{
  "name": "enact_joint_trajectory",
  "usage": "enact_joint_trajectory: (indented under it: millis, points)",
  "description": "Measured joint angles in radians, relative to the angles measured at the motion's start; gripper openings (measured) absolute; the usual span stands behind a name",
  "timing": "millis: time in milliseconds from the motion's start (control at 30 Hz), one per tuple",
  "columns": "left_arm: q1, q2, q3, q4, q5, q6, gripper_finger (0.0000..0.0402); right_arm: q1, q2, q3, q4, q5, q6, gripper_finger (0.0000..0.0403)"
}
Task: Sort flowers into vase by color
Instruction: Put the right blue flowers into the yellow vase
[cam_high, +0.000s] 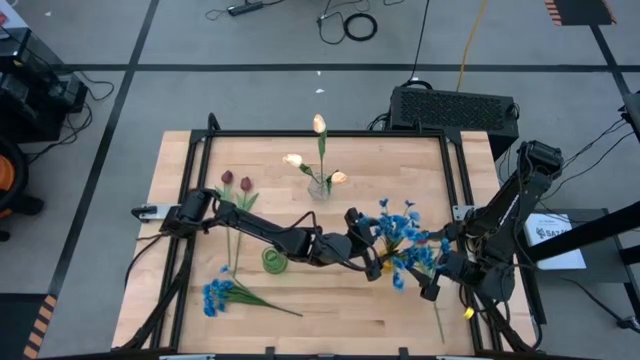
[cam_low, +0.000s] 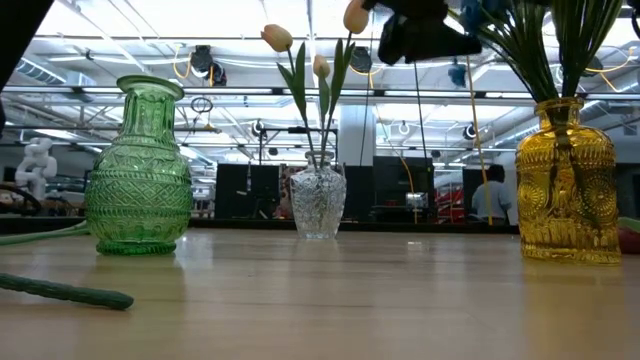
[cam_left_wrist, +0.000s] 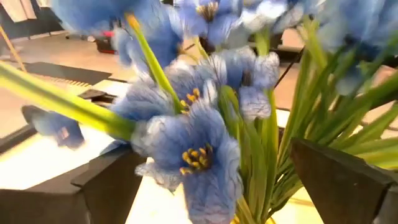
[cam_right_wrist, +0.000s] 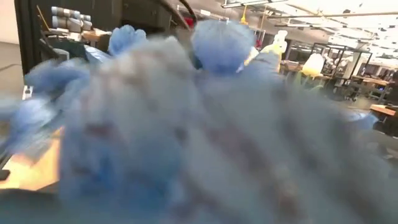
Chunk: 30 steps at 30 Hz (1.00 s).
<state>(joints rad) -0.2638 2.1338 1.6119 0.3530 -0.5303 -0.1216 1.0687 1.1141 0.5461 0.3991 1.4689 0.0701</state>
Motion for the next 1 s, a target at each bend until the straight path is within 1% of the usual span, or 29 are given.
enact_joint_trajectory:
  millis: [133, 267, 367, 500, 600, 733, 867, 1000]
  points:
    - [0.000, -0.035, 0.000, -0.083, -0.009, 0.000, 0.0399, 0.000, 0.000, 0.000, 0.001, -0.004, 0.024, 0.0381]
    - [-0.007, -0.054, 0.000, -0.126, -0.010, 0.005, 0.0399, 0.000, 0.000, 0.000, 0.002, -0.007, 0.047, 0.0388]
    - [-0.015, -0.062, 0.000, -0.114, -0.012, 0.025, 0.0399, 0.000, 0.000, 0.000, 0.000, -0.008, 0.065, 0.0398]
    - [-0.033, -0.082, 0.000, -0.139, -0.055, 0.077, 0.0398, 0.000, 0.000, 0.000, 0.001, -0.008, 0.099, 0.0399]
    - [-0.054, -0.120, 0.000, -0.183, -0.091, 0.098, 0.0398, 0.000, -0.001, 0.000, 0.001, -0.024, 0.120, 0.0400]
    - [-0.087, -0.166, 0.000, -0.237, -0.145, 0.113, 0.0398, 0.002, -0.006, 0.000, -0.039, -0.035, 0.130, 0.0400]
    - [-0.116, -0.191, 0.000, -0.247, -0.152, 0.113, 0.0397, 0.014, -0.006, 0.000, -0.109, -0.036, 0.171, 0.0400]
    - [-0.140, -0.188, 0.000, -0.197, -0.152, 0.176, 0.0397, 0.019, -0.006, 0.000, -0.150, -0.052, 0.192, 0.0400]
